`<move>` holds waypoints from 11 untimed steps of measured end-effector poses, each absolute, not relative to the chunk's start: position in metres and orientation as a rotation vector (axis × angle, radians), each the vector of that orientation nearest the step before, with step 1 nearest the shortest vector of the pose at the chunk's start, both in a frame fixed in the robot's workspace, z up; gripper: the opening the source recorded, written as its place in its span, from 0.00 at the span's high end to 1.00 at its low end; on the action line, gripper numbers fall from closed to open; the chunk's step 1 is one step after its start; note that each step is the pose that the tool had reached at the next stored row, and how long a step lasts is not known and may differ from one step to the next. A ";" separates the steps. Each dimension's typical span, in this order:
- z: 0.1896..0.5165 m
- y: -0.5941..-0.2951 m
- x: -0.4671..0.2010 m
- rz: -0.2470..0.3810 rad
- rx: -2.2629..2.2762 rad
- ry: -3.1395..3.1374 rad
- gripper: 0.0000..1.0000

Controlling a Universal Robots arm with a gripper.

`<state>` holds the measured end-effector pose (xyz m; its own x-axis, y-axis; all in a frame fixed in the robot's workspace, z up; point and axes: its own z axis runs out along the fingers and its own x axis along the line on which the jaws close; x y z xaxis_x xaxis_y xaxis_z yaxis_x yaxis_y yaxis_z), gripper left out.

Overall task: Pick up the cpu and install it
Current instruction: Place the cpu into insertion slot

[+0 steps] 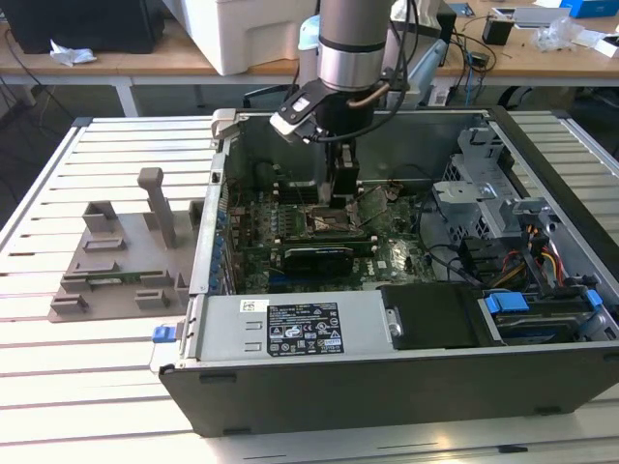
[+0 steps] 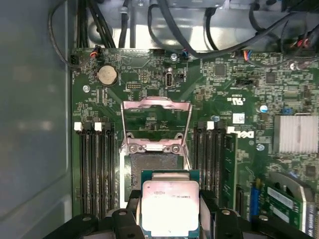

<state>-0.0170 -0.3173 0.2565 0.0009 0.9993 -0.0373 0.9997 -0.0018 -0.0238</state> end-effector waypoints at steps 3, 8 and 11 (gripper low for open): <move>0.250 -0.314 -0.017 -0.067 2.215 2.213 0.45; 0.238 -0.308 -0.017 -0.067 2.214 2.214 0.45; 0.231 -0.308 -0.017 -0.067 2.214 2.214 0.45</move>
<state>-0.0170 -0.3081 0.2310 -0.0005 0.9993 -0.0372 0.9997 -0.0003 -0.0237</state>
